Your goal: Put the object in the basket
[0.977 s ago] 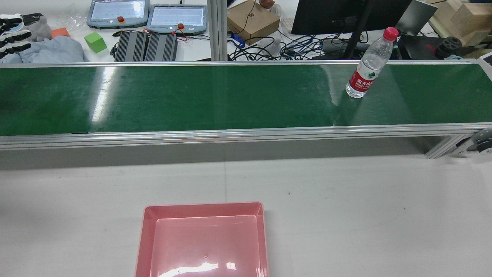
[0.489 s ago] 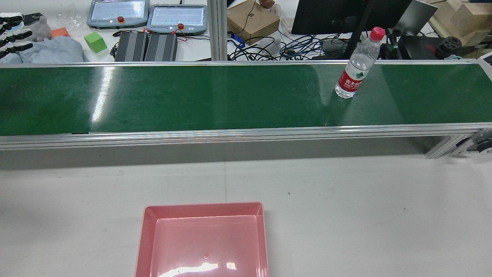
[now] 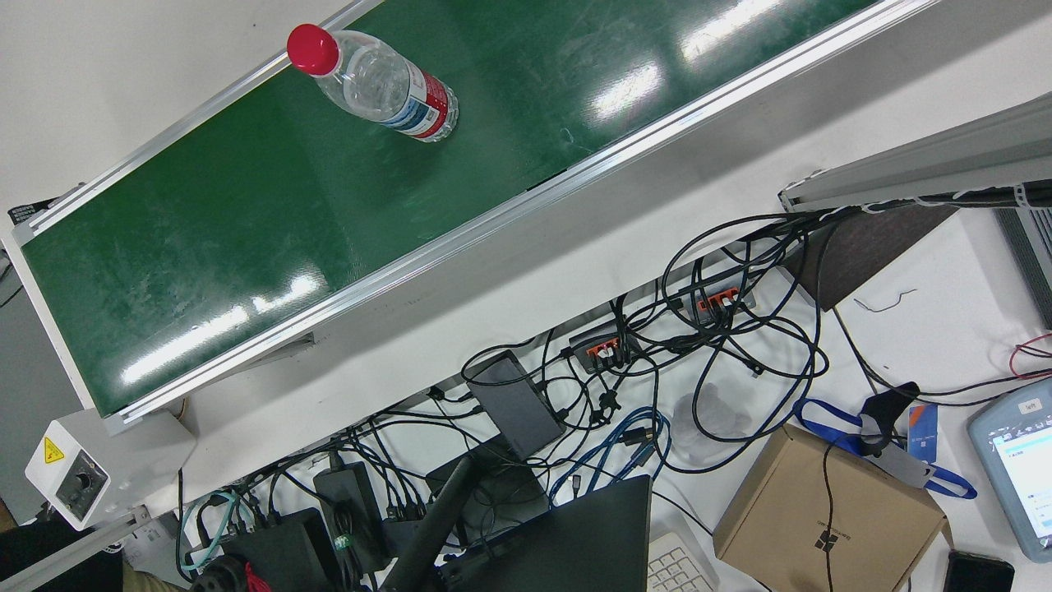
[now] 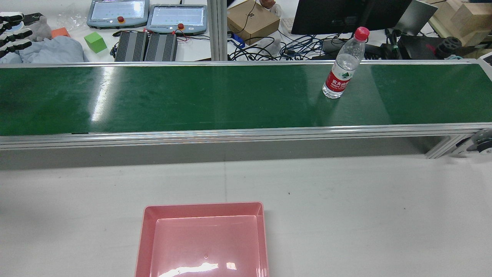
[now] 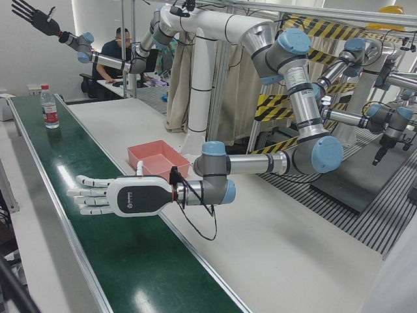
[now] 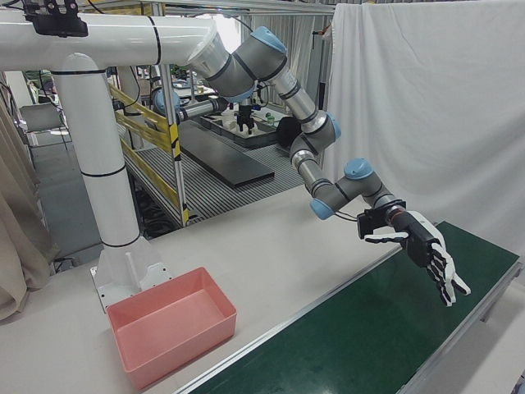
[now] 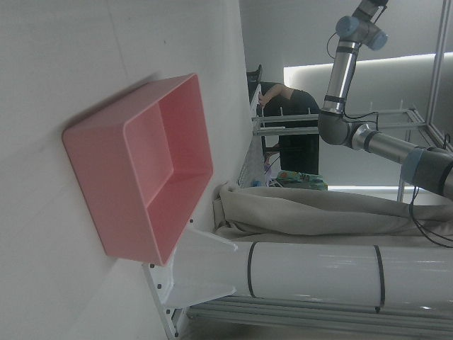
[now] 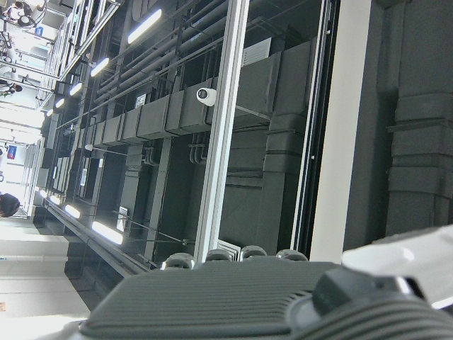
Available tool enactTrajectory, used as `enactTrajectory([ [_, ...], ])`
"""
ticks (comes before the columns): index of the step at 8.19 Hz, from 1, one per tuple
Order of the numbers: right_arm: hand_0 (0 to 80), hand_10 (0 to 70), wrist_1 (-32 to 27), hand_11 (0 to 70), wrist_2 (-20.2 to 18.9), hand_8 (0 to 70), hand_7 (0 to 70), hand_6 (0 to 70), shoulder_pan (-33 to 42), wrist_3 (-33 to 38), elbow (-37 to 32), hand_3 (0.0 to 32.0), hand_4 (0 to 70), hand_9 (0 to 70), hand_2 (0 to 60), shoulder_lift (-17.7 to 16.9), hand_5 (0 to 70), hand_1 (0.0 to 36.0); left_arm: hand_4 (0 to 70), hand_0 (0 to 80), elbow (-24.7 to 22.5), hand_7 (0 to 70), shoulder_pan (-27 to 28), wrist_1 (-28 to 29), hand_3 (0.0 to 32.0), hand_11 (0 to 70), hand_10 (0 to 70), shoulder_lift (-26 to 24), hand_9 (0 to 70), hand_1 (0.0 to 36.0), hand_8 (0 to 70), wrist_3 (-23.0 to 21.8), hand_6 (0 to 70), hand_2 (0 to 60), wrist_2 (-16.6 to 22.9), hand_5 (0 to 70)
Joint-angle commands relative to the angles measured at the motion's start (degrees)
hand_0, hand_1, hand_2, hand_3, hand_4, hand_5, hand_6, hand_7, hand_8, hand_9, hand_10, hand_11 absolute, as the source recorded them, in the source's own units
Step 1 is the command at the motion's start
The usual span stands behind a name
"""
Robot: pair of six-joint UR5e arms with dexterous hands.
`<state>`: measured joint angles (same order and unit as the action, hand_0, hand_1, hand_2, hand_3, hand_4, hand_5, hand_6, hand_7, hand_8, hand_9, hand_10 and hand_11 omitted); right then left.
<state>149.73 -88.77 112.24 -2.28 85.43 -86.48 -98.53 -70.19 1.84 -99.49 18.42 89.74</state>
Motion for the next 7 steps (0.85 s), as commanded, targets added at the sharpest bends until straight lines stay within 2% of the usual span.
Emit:
enactTrajectory([
  [1, 0.0, 0.0, 0.04, 0.0, 0.0, 0.0, 0.0, 0.0, 0.0, 0.0, 0.0, 0.0, 0.0, 0.0, 0.0, 0.0, 0.0, 0.0, 3.9, 59.3, 0.0, 2.5, -0.03, 0.0, 7.0, 11.5, 6.8, 0.0, 11.3, 6.4, 9.5, 0.03, 5.3, 0.0, 0.0, 24.8],
  [4, 0.0, 0.0, -0.05, 0.0, 0.0, 0.0, 0.0, 0.0, 0.0, 0.0, 0.0, 0.0, 0.0, 0.0, 0.0, 0.0, 0.0, 0.0, 3.2, 58.9, 0.0, 2.2, -0.12, 0.0, 7.6, 11.1, 6.5, 0.0, 11.3, 6.1, 9.6, -0.05, 5.2, 0.0, 0.0, 24.9],
  [7, 0.0, 0.0, 0.04, 0.0, 0.0, 0.0, 0.0, 0.0, 0.0, 0.0, 0.0, 0.0, 0.0, 0.0, 0.0, 0.0, 0.0, 0.0, 6.3, 59.1, 0.0, 3.0, -0.12, 0.09, 7.0, 12.2, 7.4, 0.0, 12.0, 6.5, 11.3, -0.05, 6.1, 0.0, 0.0, 25.4],
])
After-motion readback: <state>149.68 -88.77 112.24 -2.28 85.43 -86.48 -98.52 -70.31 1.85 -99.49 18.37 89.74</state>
